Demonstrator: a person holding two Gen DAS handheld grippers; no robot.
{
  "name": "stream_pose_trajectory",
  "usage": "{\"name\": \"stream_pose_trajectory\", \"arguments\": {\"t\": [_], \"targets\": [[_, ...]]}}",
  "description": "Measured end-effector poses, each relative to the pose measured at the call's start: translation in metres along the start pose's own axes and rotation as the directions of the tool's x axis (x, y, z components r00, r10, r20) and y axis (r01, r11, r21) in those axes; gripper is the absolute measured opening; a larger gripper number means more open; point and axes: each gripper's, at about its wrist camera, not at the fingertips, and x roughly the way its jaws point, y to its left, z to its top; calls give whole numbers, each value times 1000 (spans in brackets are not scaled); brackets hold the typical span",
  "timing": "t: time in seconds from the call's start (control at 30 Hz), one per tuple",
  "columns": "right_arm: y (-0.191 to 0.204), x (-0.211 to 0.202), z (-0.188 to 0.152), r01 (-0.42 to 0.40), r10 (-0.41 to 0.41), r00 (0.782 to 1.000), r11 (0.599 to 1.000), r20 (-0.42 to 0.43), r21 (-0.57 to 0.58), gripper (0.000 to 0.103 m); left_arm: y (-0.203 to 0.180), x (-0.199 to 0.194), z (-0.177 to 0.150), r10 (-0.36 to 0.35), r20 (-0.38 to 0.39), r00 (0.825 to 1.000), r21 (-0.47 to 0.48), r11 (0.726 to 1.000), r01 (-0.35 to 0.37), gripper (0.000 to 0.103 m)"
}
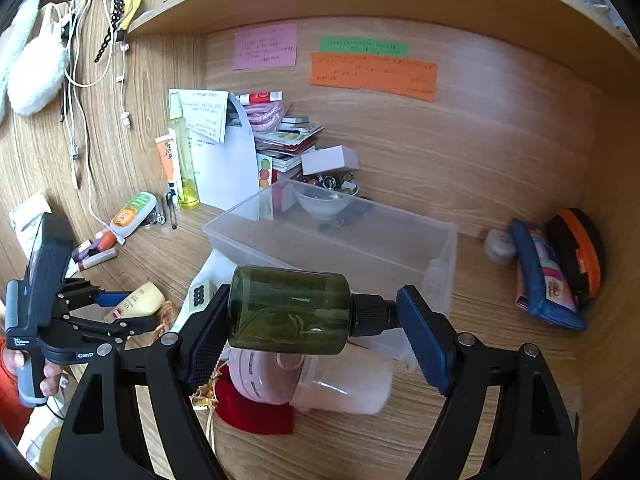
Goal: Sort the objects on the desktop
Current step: 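Lift the sunscreen tube and green bottle and carry both over the clear box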
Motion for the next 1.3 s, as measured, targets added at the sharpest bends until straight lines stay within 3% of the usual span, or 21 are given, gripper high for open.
{"name": "stream_pose_trajectory", "arguments": {"t": [0.23, 0.53, 0.67, 0.73, 1.17, 1.3], "targets": [[-1, 10, 13, 3, -4, 1000, 1000, -12, -25, 79, 19, -34, 6, -43, 97, 994, -76, 996, 50, 49], [-7, 22, 33, -9, 8, 1000, 1000, -9, -9, 79, 2, -61, 54, -140, 196, 970, -11, 989, 145, 46], [-14, 32, 40, -13, 13, 1000, 1000, -23, 3, 79, -11, -56, 81, -168, 201, 965, 22, 986, 167, 40], [-19, 36, 43, -17, 17, 999, 1000, -27, 12, 79, -19, -52, 96, -183, 207, 961, 44, 983, 178, 26], [-51, 64, 70, -27, 29, 999, 999, -39, 40, 79, -50, -32, 169, -269, 200, 942, 95, 962, 255, 25], [-62, 83, 73, -33, 36, 996, 998, -76, 51, 79, -60, -18, 182, -232, 190, 954, 113, 970, 214, 25]]}}
